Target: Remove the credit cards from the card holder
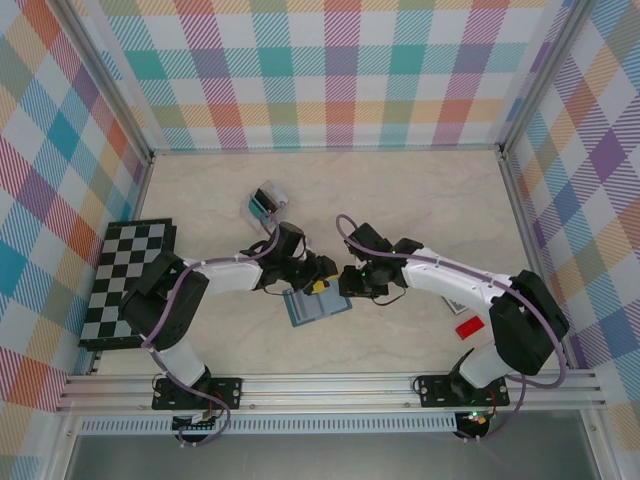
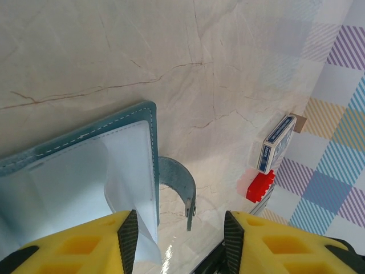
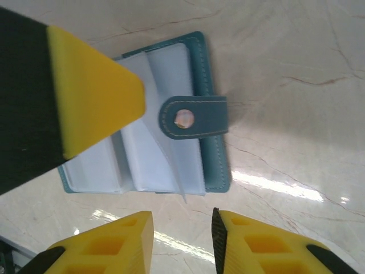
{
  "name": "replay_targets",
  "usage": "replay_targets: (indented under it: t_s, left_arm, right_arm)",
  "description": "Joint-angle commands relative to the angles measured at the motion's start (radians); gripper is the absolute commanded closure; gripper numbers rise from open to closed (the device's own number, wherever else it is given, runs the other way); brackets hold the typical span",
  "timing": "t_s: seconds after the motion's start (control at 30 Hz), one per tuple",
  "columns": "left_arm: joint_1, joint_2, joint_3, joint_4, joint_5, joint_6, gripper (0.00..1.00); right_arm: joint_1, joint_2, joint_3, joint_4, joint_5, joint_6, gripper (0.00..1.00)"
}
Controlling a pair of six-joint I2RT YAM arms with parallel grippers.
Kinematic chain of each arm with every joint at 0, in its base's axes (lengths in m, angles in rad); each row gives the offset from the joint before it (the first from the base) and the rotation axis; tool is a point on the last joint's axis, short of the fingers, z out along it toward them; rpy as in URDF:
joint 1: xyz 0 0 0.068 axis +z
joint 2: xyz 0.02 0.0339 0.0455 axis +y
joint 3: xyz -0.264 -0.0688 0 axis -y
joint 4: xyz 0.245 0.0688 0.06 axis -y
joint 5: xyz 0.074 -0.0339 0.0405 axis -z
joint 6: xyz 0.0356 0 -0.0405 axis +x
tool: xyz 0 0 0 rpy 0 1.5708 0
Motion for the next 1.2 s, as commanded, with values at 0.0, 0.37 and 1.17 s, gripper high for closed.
replay_targets:
  t_s: [0.0, 0.37, 1.17]
  left_arm:
    - [-0.006, -0.011, 0.027, 0.002, -0.013, -0.011, 0.53]
    - [0.125, -0.238, -0.033, -0.261, -0.122, 0.062, 0.30]
    - [0.212, -0.451, -0.275, -0.289, -0.081, 0.089, 0.38]
  right_arm:
    - [0.009, 0.012, 0.003, 0.050, -0.075, -0.045, 0.68]
    - [0.049, 0.093, 0.101, 0.008, -0.069, -0.128, 0.66]
    - [0.109, 0.457, 0.438, -0.214, -0.054, -0.245, 0.59]
